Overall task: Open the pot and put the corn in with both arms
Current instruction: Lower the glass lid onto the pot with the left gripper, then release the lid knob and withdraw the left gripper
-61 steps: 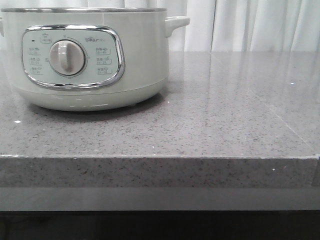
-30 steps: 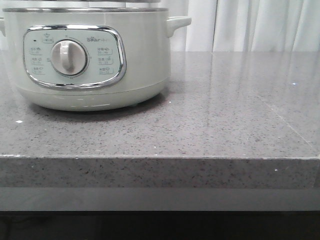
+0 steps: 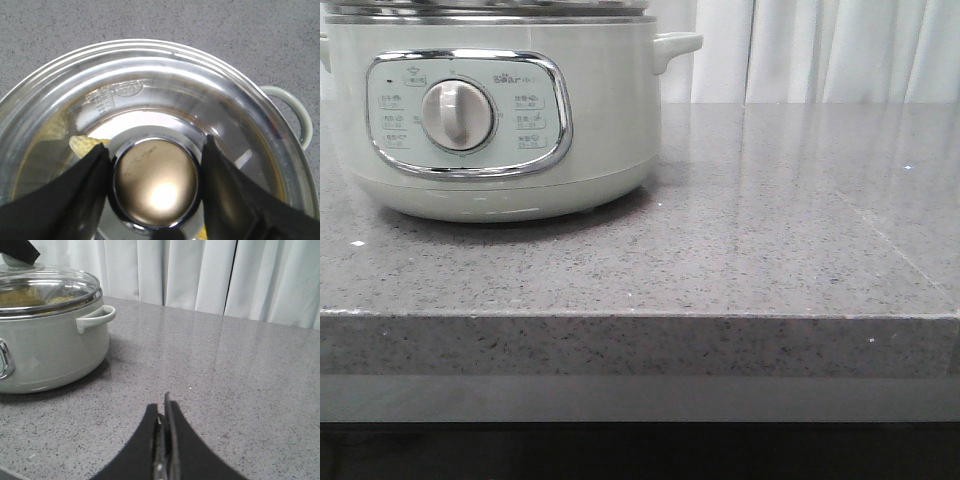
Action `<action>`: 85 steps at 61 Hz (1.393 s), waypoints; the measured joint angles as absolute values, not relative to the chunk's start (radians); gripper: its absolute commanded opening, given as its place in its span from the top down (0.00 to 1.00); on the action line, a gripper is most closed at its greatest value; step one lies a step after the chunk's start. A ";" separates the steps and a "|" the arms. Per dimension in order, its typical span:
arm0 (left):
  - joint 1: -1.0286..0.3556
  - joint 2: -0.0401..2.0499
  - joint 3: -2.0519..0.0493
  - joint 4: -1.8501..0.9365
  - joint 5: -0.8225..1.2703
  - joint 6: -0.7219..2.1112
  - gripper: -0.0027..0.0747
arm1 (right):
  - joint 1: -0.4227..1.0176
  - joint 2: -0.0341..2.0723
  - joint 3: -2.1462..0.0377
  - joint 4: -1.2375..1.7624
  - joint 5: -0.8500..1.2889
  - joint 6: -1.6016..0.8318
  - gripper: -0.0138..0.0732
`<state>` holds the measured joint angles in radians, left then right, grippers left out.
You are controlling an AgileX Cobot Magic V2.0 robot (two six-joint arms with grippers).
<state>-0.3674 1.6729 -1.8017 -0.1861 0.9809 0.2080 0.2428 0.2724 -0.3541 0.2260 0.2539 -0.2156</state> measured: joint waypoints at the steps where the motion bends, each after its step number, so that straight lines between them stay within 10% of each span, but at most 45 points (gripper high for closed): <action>1: -0.367 1.673 -1.802 -0.186 0.981 0.208 0.68 | 0.243 0.272 -0.354 0.226 0.254 -0.216 0.92; 18: -0.367 1.680 -1.804 -0.186 0.986 0.208 0.67 | 0.243 0.272 -0.354 0.226 0.252 -0.216 0.92; 40: -0.367 1.685 -1.808 -0.190 0.950 0.212 0.30 | 0.243 0.272 -0.354 0.226 0.252 -0.216 0.92; 53: -0.367 1.643 -1.814 -0.190 0.928 0.212 0.30 | 0.243 0.272 -0.354 0.226 0.252 -0.216 0.92; 78: -0.367 1.373 -1.657 -0.193 0.883 0.252 0.94 | 0.243 0.272 -0.354 0.226 0.252 -0.216 0.92; 85: -0.367 1.271 -1.498 -0.193 0.807 0.256 0.99 | 0.243 0.272 -0.354 0.226 0.252 -0.216 0.92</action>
<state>-0.3674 1.2711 -1.4979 -0.1932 0.8067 0.2564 0.2428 0.2724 -0.3541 0.2260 0.2525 -0.2159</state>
